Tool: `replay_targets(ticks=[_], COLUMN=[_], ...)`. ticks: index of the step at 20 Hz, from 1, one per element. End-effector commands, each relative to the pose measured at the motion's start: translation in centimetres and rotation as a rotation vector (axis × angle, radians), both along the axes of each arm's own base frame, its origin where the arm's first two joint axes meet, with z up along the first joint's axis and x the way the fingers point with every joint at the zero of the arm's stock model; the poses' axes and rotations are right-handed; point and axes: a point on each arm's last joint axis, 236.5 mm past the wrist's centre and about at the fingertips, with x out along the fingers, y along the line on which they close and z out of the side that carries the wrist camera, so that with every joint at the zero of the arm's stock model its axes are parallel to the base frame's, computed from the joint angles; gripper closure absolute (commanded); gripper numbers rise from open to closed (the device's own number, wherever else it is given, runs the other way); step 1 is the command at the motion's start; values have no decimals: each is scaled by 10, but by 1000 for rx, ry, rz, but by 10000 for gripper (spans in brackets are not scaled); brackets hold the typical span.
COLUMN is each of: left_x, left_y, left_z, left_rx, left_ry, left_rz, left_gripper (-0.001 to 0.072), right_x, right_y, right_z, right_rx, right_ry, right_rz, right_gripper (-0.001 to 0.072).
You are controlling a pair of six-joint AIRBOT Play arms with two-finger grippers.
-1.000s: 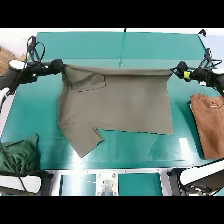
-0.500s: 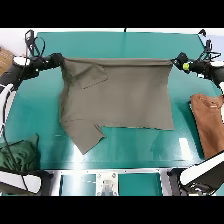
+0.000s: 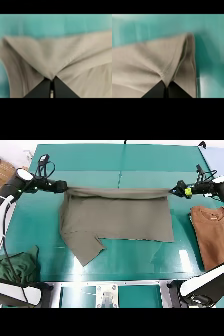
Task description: Fold the shirts.
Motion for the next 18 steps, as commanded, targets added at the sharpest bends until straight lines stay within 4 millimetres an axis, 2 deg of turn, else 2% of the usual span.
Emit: replay_targets(ticks=[1,5,9,10,11,12,13,14,15,16,17,18], left_x=[-29,-38,-42,-41,-41,-44,-47,-52,-57,-63,-71,-79], left_y=[1,-2,-4,-4,-4,-5,-4,-3,1,5,12,17], left_z=[-18,-24,-33,-32,-32,-31,-29,-24,-17,-9,-2,4], left_rx=[44,32,25,23,22,19,8,-12,-22,-37,-55,-64], left_ry=[124,171,200,198,199,211,233,271,300,336,381,416], left_rz=[-65,-72,-77,-75,-76,-83,-70,-53,-56,-55,-52,-60], left_gripper=[684,684,684,683,681,478,164,162,161,162,244,406], right_x=[-35,-46,-55,-54,-54,-57,-63,-71,-80,-91,-101,-111], right_y=[3,10,8,8,6,4,-1,-9,-18,-27,-33,-37], right_z=[-20,-27,-37,-36,-35,-33,-31,-27,-22,-17,-11,-5], right_rx=[-11,6,-5,0,4,5,3,-16,-43,-71,-93,-106], right_ry=[133,172,216,222,232,251,286,331,366,400,427,455], right_rz=[69,89,79,69,53,45,32,11,0,-12,-20,-19], right_gripper=[696,696,695,664,495,351,340,341,375,470,497,500])
